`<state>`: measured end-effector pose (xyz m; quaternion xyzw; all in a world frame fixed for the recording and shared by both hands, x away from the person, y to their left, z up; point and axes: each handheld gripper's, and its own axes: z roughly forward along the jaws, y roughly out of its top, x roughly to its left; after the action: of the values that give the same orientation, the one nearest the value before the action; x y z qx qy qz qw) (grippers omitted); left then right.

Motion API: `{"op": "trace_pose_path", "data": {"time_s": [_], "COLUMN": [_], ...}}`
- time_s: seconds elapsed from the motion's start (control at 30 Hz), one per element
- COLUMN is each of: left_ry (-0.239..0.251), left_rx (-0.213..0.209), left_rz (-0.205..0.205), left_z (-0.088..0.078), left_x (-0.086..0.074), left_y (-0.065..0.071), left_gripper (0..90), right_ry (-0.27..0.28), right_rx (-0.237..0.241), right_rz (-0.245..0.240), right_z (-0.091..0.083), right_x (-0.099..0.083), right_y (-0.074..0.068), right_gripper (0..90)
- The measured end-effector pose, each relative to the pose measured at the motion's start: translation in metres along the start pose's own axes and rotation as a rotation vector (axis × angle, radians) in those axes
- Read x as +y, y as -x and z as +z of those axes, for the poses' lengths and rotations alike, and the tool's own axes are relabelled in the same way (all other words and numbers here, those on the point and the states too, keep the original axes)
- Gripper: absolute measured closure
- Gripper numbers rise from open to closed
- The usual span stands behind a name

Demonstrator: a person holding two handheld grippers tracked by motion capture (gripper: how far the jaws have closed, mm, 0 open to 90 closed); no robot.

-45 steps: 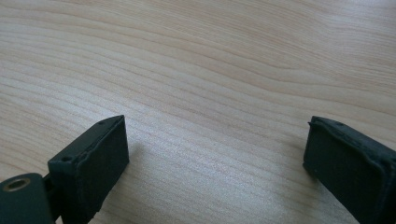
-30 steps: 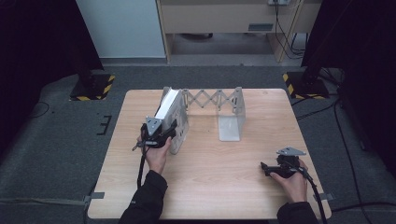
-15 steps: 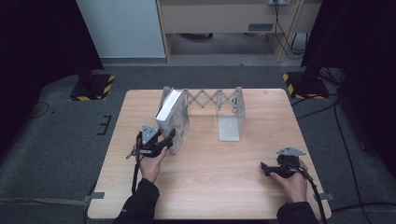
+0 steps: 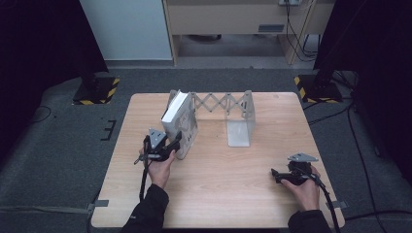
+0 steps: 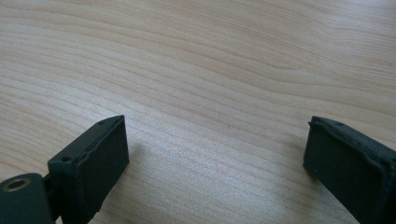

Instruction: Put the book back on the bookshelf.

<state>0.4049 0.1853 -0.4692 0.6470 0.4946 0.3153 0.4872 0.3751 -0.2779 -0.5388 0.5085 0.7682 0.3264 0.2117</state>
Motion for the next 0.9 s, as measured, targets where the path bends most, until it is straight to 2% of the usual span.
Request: {"op": "trace_pose_path", "data": {"time_s": [0.1,0.37,0.53,0.9], "left_ry": [0.003,0.021,0.038,0.025], "left_rx": [0.020,0.043,0.034,0.033], "left_rz": [0.023,-0.011,-0.002,-0.012], "left_z": [0.001,0.007,0.018,0.036], "left_x": [0.000,0.001,0.002,0.009], "left_y": [0.000,-0.004,-0.004,0.003], "left_gripper": [52.5,52.4,52.2,51.0], "right_ry": [-0.001,0.000,0.000,-0.002], "right_rx": [0.002,0.003,0.003,0.005], "right_rz": [0.002,0.000,-0.001,-0.001], "right_z": [0.000,0.000,0.000,0.001], "right_x": [0.000,0.000,0.000,0.001], "right_y": [0.000,0.000,0.000,0.000], "right_gripper": [6.9,6.9,6.9,6.9]}}
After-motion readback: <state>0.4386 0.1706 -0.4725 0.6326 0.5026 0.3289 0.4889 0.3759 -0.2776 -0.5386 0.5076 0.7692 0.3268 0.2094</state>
